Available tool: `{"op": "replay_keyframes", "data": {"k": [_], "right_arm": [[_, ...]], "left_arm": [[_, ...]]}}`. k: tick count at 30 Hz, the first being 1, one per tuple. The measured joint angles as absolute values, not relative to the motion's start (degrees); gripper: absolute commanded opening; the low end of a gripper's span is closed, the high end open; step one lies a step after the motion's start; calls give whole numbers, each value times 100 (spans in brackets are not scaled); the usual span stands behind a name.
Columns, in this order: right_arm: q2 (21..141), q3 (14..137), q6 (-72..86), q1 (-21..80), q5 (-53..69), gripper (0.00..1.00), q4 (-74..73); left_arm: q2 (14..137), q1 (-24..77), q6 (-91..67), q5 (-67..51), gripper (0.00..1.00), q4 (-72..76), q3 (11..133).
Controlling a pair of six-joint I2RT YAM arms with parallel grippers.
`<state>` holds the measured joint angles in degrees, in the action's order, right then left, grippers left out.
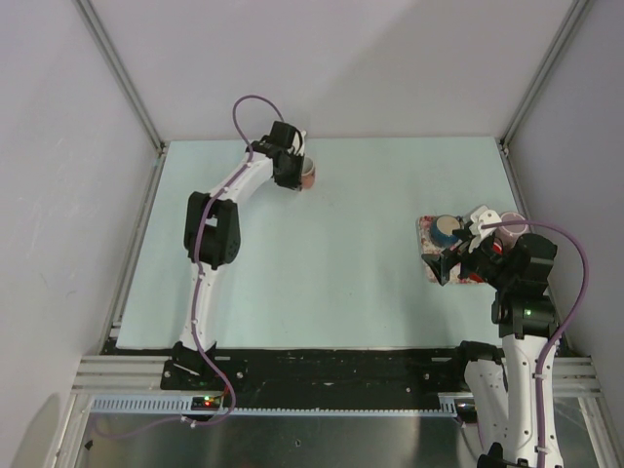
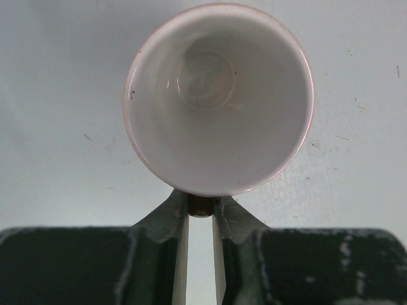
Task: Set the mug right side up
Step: Place the cup at the center of the board.
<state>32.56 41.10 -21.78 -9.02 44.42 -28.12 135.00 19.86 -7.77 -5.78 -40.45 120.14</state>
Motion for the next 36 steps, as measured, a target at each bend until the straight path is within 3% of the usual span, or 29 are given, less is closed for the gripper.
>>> {"op": "replay_keyframes", "data": {"k": [4, 12, 28, 36], "right_arm": [[3256, 4110, -2178, -902, 4445, 99, -2808], [3256, 4110, -2178, -902, 4445, 99, -2803], [3256, 4110, -2178, -902, 4445, 99, -2801], [3256, 4108, -2178, -902, 4445, 100, -2803]], "left_arm": [[13535, 1986, -812, -578, 3, -4045, 12014], [13579, 1986, -838, -576, 20, -4045, 12025], [13579, 1986, -904, -572, 35, -3970, 12121], [13579, 1986, -908, -574, 52, -3957, 12127]]}}
